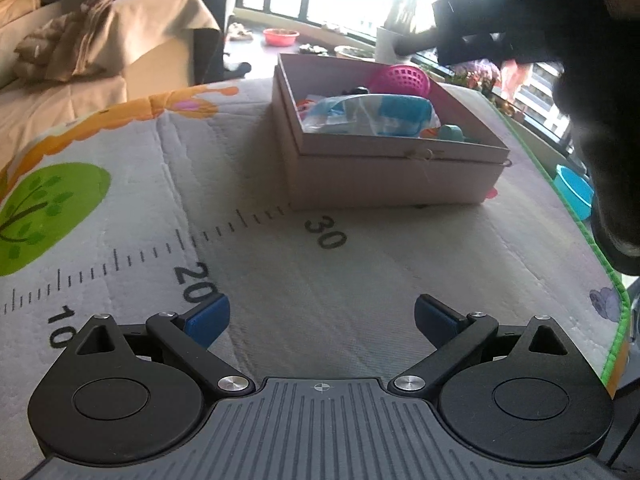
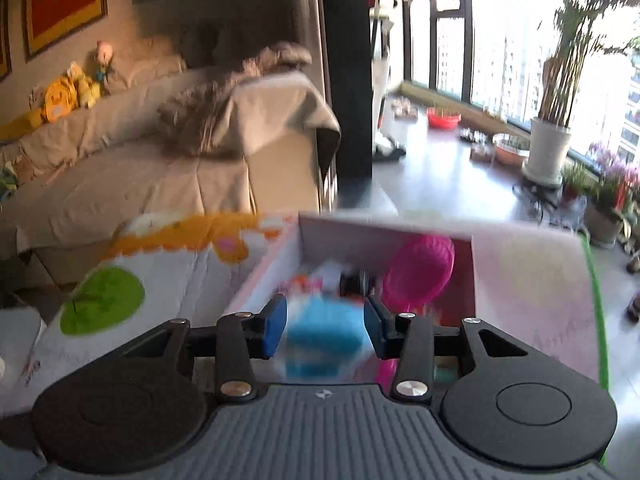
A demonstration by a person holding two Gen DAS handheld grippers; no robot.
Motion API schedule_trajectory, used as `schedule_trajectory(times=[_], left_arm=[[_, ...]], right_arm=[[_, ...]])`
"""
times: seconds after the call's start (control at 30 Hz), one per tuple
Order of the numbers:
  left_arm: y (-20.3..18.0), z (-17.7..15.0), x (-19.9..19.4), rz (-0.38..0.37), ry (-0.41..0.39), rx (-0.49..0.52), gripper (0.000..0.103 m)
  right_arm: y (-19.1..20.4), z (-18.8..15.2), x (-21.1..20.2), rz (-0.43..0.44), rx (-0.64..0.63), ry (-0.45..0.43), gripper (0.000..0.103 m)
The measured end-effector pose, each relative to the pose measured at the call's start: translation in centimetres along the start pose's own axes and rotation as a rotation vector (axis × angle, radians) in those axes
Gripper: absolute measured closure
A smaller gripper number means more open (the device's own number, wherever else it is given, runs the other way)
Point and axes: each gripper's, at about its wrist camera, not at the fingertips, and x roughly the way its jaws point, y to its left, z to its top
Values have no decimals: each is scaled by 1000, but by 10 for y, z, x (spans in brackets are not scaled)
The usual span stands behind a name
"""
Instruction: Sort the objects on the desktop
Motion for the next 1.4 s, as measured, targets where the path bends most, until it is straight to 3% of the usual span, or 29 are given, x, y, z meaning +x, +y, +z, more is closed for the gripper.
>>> schedule_trajectory(times=[0.1,0.27,0.47,0.77,0.9,1.0,1.13,1.23,1.27,1.3,1.33,1.4], left_arm=[[-5,6,1,-4,-2,16,2],[-6,14,-1,31,-21,31,2],[-2,14,1,34,-13,22,1],[-3,15,-1,33,-13,29,1],[-2,17,2,40,-12,28,1],[-2,20,3,51,-19,39,1],[1,30,-1,76,-62,54,1],[0,50,-10,74,-144,65,2],[-4,58,-13,63,-185,82,3],[-8,65,-14,55,-217,103,14],[-12,71,-14,50,-232,122,28],[-23,83,-7,39,-230,160,37]], right_arm=[[2,11,13,27,4,-3,61],[2,-2,57,47,-15,172,64],[-26,-19,64,75,79,254,63],[-18,-14,66,98,106,190,63],[-6,-12,74,-20,-27,207,62],[-7,-12,78,-48,-56,201,49],[-40,-2,63,35,90,163,49],[-63,13,49,-40,126,86,53],[-69,18,49,-64,135,76,56],[-75,22,50,-75,143,76,65],[-79,26,53,-84,149,78,68],[-81,32,64,-122,139,72,68]])
